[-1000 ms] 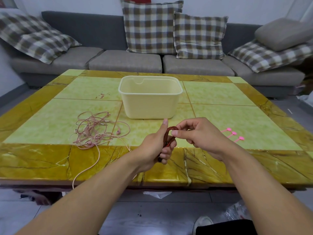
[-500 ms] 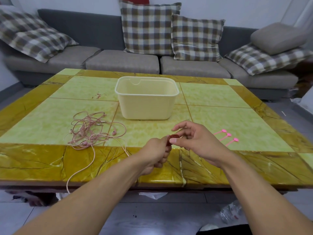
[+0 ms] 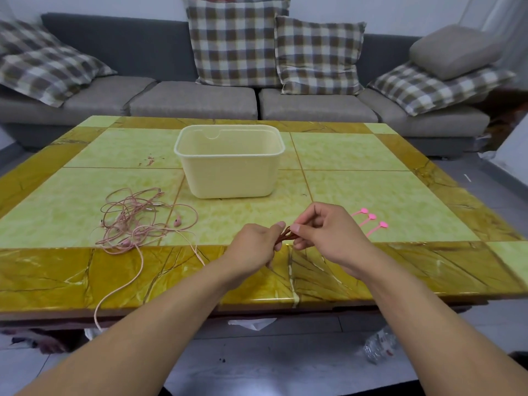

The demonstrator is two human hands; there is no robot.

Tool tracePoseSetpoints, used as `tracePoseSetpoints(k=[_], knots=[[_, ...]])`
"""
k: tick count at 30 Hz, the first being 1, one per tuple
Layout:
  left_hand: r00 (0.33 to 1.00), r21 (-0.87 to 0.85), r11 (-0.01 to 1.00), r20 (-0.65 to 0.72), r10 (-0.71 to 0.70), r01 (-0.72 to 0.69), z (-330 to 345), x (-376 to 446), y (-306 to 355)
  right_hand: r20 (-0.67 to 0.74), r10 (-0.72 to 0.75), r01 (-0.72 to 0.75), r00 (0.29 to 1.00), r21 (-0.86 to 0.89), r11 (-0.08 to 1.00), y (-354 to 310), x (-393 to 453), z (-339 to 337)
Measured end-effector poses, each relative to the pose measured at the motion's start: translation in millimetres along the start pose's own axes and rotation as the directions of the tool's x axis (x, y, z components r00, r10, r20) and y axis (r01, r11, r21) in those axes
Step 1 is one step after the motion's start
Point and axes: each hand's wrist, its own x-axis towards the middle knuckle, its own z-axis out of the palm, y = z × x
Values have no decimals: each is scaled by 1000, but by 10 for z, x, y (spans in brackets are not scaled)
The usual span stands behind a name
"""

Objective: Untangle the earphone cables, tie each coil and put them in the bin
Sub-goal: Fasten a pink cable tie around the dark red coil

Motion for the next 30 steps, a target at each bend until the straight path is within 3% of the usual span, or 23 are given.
tracePoseSetpoints(k=[7, 10, 12, 14, 16, 18, 21, 27, 30], knots=[[994, 26, 998, 93, -58, 55, 147, 103, 117, -117, -13, 16, 993, 24, 1000, 152, 27, -126], [1000, 74, 997, 17, -15, 14, 221, 158, 147, -163, -11, 20, 987, 53, 998, 252, 86, -223], [1000, 65, 998, -16, -8, 9, 266, 183, 125, -280, -10, -11, 960, -75, 997, 406, 179, -382], [1000, 57, 998, -26, -12, 13, 293, 197, 104, -374, -14, -121, 927, -335, 934, 600, 256, -616], [999, 40, 999, -21, -29, 30, 298, 215, 95, -354, 49, -245, 934, -535, 808, 787, 301, -812], [997, 2, 997, -15, -72, 72, 300, 242, 86, -284, 106, -271, 953, -643, 716, 899, 340, -900], [990, -54, 989, -9, -141, 140, 310, 254, 53, -241, 124, -261, 963, -700, 665, 896, 345, -936], [973, -175, 957, 64, -222, 230, 288, 239, 87, -327, 209, -382, 922, -668, 638, 828, 348, -1030], [967, -227, 942, 120, -224, 246, 264, 225, 109, -342, 140, -355, 929, -720, 597, 764, 276, -976]])
